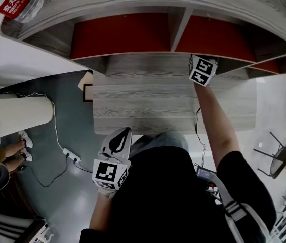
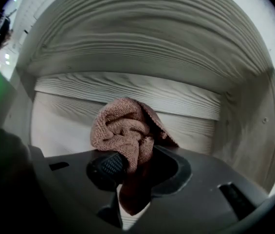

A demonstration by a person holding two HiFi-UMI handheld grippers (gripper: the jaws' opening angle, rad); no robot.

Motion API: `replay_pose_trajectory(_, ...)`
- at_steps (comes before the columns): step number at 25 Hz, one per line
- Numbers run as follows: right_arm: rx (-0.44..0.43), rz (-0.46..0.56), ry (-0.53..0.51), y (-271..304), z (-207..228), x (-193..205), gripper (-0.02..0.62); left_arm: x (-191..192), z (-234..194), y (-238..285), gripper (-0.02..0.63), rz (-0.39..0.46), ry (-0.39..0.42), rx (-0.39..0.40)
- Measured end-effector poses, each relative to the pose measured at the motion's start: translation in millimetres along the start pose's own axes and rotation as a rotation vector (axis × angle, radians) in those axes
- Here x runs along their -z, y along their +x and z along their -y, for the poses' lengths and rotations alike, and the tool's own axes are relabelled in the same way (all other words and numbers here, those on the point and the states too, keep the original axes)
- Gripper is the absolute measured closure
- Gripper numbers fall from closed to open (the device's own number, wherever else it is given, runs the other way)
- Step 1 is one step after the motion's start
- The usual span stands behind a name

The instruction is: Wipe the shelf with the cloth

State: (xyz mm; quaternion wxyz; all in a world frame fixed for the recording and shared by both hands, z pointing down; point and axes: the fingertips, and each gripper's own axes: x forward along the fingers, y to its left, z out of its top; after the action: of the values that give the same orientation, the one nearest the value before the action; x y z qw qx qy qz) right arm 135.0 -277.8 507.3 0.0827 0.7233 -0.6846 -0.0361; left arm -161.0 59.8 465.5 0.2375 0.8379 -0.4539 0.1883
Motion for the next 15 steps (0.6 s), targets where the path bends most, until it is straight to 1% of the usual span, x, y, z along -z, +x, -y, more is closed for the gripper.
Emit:
replay_pose_trajectory(7, -0.172, 0.062, -0.078, -2, -86, -14, 0.492, 5, -13, -10, 0.600, 0.007, -0.023, -0.034)
replay_pose_trajectory(12, -0.379, 0.081, -0.193, -8, -158, -13, 0.488, 7, -21, -14, 0.600, 0.009, -0.042, -0.055)
replay_pose_trajectory(13, -0.406, 0.082, -0.210, -8, -168, -12, 0.488, 8, -21, -15, 0.600, 0.009, -0.045, -0.058)
replay_pose_trajectory(15, -0.422, 0.080, -0.219, -8, -174, -10, 0.488, 8, -22, -15, 0.600, 0.009, -0.050, -0.063)
